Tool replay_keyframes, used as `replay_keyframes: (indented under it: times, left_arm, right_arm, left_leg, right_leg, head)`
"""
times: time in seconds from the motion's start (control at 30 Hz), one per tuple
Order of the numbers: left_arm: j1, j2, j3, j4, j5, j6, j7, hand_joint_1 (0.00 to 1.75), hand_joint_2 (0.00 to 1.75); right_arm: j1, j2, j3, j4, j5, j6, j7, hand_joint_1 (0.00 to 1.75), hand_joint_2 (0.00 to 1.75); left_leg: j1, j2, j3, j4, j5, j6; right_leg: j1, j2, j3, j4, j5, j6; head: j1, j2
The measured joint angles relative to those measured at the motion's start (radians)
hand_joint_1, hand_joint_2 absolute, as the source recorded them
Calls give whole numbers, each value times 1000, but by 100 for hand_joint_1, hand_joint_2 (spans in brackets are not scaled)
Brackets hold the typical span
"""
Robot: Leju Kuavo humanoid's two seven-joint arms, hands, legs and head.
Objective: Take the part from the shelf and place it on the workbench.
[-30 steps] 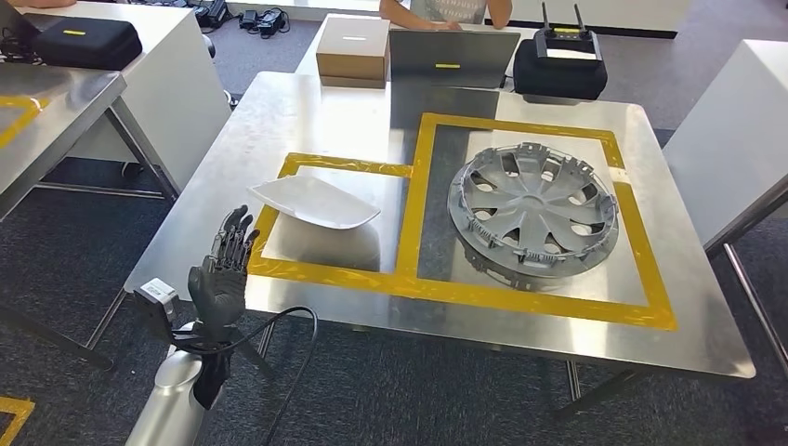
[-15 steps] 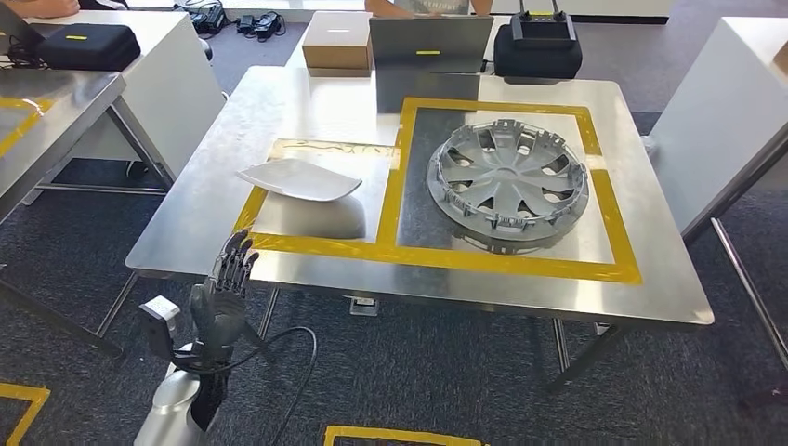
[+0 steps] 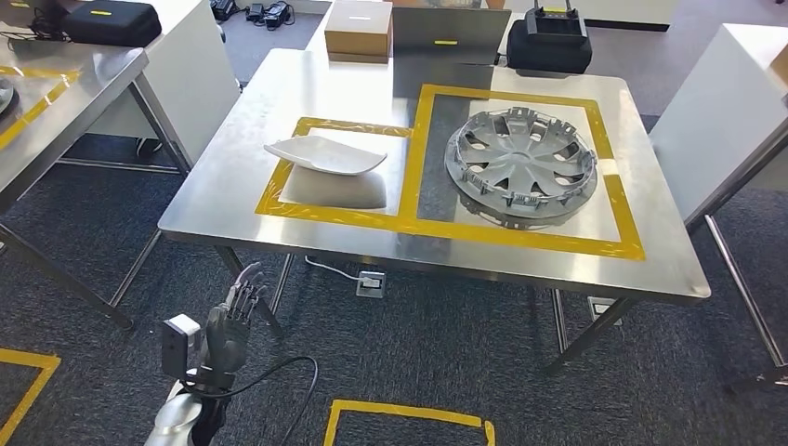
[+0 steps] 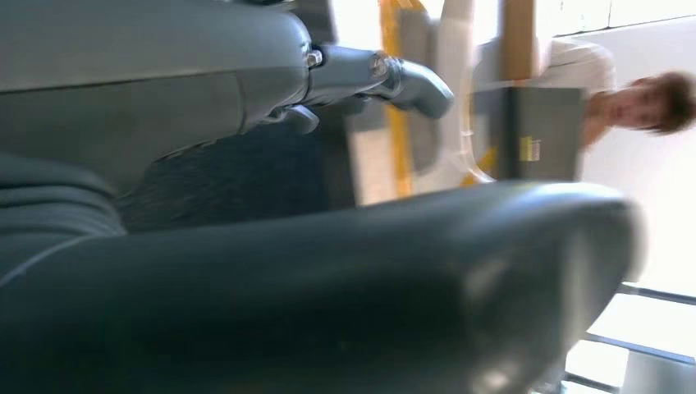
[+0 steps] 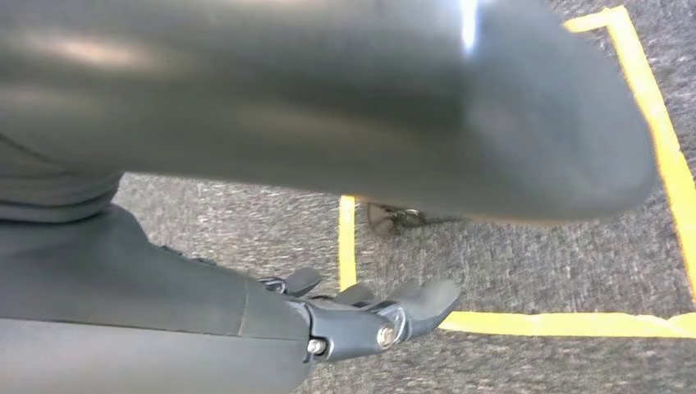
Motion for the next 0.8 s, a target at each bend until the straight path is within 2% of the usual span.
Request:
replay_keyframes:
  times: [0.03, 0.07, 0.1, 0.13, 0.17, 0.23, 0.27, 0.3, 0.37, 0.4, 0.43, 0.47, 0.53, 0.57, 0.6, 0.63, 0.67, 0.7, 0.73, 0.77, 0.8]
  left_arm:
    - [4, 0, 0, 16, 0, 4, -7, 0, 0]
    - [8, 1, 1, 34, 0, 6, -11, 0, 0]
    - [10, 3, 3, 56, -1, 9, -12, 0, 0]
    - [10, 6, 4, 80, 0, 11, -13, 0, 0]
    - [9, 9, 6, 104, 0, 14, -14, 0, 0]
    - [5, 18, 7, 148, 2, 18, -16, 0, 0]
    - [3, 22, 9, 168, 2, 16, -17, 0, 0]
    - [-1, 27, 13, 189, 2, 12, -17, 0, 0]
    - [-4, 36, 23, 238, 1, 7, -18, 0, 0]
    - [-6, 42, 28, 265, -3, 9, -18, 0, 0]
    - [-10, 47, 32, 294, -8, 15, -18, 0, 0]
    - [-14, 53, 35, 327, -13, 22, -18, 0, 0]
    - [-23, 64, 39, 397, -17, 38, -18, 0, 0]
    - [-26, 69, 39, 437, -20, 47, -18, 0, 0]
    - [-29, 74, 39, 477, -24, 58, -17, 0, 0]
    - [-33, 78, 39, 520, -32, 69, -15, 0, 0]
    - [-36, 82, 39, 565, -40, 81, -9, 0, 0]
    - [-40, 85, 39, 606, -47, 94, -2, 0, 0]
    - [-44, 88, 39, 645, -53, 106, 9, 0, 0]
    - [-46, 91, 39, 681, -57, 116, 20, 0, 0]
    - [-45, 93, 39, 712, -60, 123, 32, 0, 0]
  right_arm:
    - [0, 0, 0, 0, -1, 1, -3, 0, 0]
    - [0, 0, 0, 0, -1, 1, -5, 0, 0]
    - [0, 0, 0, 0, -2, 0, -6, 0, 0]
    - [0, 0, 0, 0, -2, -1, -7, 0, 0]
    - [-1, 0, 0, 0, -3, -1, -8, 0, 0]
    - [-3, 0, 0, 0, -3, -2, -8, 0, 0]
    - [-3, 0, 0, 0, -4, -2, -9, 0, 0]
    - [-2, 0, 0, 0, -6, -2, -8, 0, 0]
    - [0, 0, 0, 0, -11, -2, -8, 0, 0]
    - [0, 0, 0, 0, -13, -2, -7, 0, 0]
    - [0, 0, 0, 0, -14, -2, -7, 0, 0]
    - [-1, 0, 0, 0, -14, -2, -6, 0, 0]
    - [0, 0, 0, 0, -12, -2, -3, 0, 0]
    - [0, 0, 0, 0, -10, -2, 1, 0, 0]
    - [0, 1, 0, 0, -7, -2, 5, 0, 0]
    - [0, 1, 0, 0, -4, -2, 8, 0, 0]
    - [-1, 3, 0, 0, -1, -2, 11, 0, 0]
    - [-1, 4, 0, 0, 0, -2, 13, 0, 0]
    - [-2, 6, 0, 0, 1, -2, 15, 0, 0]
    - [-2, 6, 0, 0, 1, -2, 18, 0, 0]
    - [-3, 7, 0, 0, 2, -2, 21, 0, 0]
  left_leg:
    - [-1, 0, -15, 1, 11, 1]
    - [-1, 0, -30, 4, 22, 1]
    - [-1, 0, -46, 7, 32, 0]
    - [0, 0, -62, 12, 41, -3]
    - [0, 0, -76, 17, 48, -6]
    - [-2, 0, -99, 28, 63, -16]
    - [-2, 0, -104, 30, 70, -21]
    - [-2, 0, -107, 30, 78, -27]
    - [0, -1, -109, 27, 89, -40]
    - [2, -2, -115, 33, 79, -46]
    - [3, -3, -126, 56, 51, -52]
    - [5, -4, -142, 99, 6, -58]
    - [7, -4, -175, 222, -84, -67]
    - [8, -4, -183, 276, -105, -71]
    - [9, -4, -178, 303, -101, -73]
    - [11, -4, -156, 297, -80, -74]
    - [12, -4, -117, 257, -53, -74]
    - [14, -4, -65, 190, -38, -73]
    - [12, -5, -15, 115, -37, -70]
    - [11, -7, 22, 59, -43, -64]
    - [8, -9, 40, 25, -52, -57]
  right_leg:
    - [-1, 0, -14, 65, -37, 3]
    - [-1, 0, -19, 112, -51, 5]
    - [-1, 0, -8, 128, -42, 6]
    - [-1, 0, 22, 107, -16, 6]
    - [-1, 0, 68, 53, 9, 4]
    - [2, 1, 169, -88, 19, -6]
    - [5, 2, 199, -137, 11, -12]
    - [9, 2, 211, -162, 3, -20]
    - [9, 2, 203, -169, 16, -36]
    - [8, 0, 196, -170, 25, -44]
    - [6, -2, 187, -172, 36, -52]
    - [5, -3, 176, -173, 47, -58]
    - [5, -5, 150, -172, 68, -61]
    - [5, -5, 136, -171, 78, -60]
    - [5, -5, 121, -169, 88, -58]
    - [5, -5, 106, -167, 98, -55]
    - [4, -5, 91, -165, 107, -52]
    - [4, -5, 78, -162, 115, -47]
    - [4, -5, 69, -158, 122, -42]
    - [5, -5, 64, -157, 130, -36]
    - [6, -5, 61, -157, 137, -29]
  head:
    - [1, 0]
    - [2, 0]
    - [3, 0]
    - [3, 0]
    - [4, 0]
    - [4, 0]
    - [4, 0]
    - [5, 0]
    - [6, 0]
    - [6, 0]
    - [5, 0]
    - [4, 0]
    - [0, 0]
    - [0, 0]
    - [-1, 0]
    - [-1, 0]
    - [-2, 0]
    - [-3, 0]
    - [-4, 0]
    - [-5, 0]
    - [-5, 0]
